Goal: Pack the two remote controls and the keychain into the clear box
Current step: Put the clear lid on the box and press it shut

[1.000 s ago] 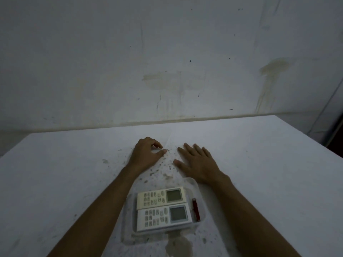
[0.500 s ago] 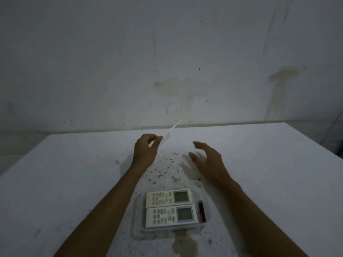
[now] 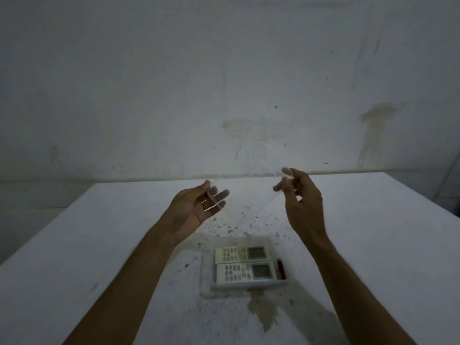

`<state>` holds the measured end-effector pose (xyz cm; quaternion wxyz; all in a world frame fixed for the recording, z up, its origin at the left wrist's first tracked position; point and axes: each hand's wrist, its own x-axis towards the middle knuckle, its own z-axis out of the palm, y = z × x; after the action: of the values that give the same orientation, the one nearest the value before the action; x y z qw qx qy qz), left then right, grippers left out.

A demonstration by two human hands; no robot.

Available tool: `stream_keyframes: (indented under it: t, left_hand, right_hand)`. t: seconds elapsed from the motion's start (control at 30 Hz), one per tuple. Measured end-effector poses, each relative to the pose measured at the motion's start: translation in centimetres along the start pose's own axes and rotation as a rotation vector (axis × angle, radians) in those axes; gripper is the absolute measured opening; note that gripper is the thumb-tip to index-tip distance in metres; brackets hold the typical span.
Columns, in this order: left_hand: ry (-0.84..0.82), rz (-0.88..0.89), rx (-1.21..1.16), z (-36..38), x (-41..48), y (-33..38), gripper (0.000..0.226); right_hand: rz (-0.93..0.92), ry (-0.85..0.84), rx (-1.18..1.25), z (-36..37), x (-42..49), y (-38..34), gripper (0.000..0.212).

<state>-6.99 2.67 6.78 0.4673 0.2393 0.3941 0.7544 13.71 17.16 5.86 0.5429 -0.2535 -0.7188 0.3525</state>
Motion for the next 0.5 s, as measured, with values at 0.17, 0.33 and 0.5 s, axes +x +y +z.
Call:
stream_keyframes:
  t: [0.17, 0.33, 0.5]
  left_hand:
    - [0.017, 0.126, 0.532, 0.6, -3.5, 0.5, 0.028]
    - [-0.010, 0.281, 0.938, 1.0, -5.2, 0.2, 0.022]
    - [-0.125, 0.144, 1.020, 0.4, -4.5, -0.9, 0.023]
  right_hand:
    - [0.192, -0.078, 0.021, -1.4, -2.9, -3.2, 0.020]
    - [0.426, -0.389, 0.024, -2.2, -5.0, -4.0, 0.026]
    - [0.405, -0.434, -0.068, -2.3, -4.6, -3.5, 0.029]
